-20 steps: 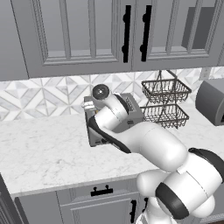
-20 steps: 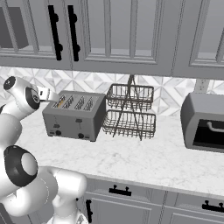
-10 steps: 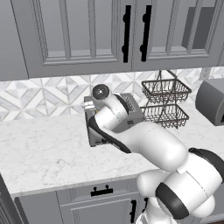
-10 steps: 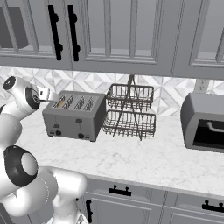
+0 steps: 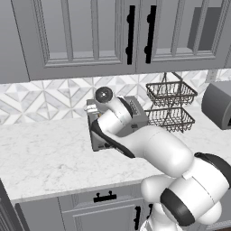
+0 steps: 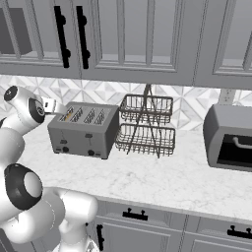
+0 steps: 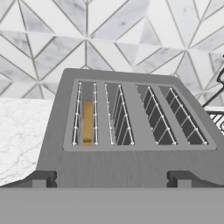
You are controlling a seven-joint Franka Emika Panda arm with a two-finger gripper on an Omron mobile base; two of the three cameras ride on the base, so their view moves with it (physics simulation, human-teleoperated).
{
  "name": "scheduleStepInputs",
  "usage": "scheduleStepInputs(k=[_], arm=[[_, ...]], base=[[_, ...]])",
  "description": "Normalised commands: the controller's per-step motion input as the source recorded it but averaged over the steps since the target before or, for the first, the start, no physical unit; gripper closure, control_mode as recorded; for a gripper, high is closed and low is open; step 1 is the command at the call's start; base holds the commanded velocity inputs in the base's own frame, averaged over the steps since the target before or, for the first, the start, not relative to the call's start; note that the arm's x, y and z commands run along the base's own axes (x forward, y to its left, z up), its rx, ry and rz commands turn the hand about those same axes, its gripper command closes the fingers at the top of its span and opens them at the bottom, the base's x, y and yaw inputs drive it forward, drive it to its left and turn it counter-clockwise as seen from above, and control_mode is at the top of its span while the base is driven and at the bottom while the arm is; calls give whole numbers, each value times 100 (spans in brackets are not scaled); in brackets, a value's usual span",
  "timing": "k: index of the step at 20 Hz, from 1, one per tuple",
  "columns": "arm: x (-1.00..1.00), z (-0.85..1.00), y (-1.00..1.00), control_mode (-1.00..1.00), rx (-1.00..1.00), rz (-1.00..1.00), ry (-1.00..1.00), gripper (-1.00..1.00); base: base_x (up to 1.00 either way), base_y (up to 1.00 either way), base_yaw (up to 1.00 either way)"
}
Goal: Start the toaster. Once the lever pops up, take the bread to the plate on the dining counter.
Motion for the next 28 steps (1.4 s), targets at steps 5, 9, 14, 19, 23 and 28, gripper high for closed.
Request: scheduleStepInputs(k=[5,9,14,19,23,28], arm=[[0,0,0,-100,0,0,0,-100],[0,0,0,-100,0,0,0,-100],[0,0,0,-100,0,0,0,-100],[0,0,0,-100,0,0,0,-100],[0,0,0,-100,0,0,0,-100],[0,0,0,-100,0,0,0,-100]], base=[[0,0,0],[0,0,0],[0,0,0],[0,0,0],[0,0,0],[0,0,0]])
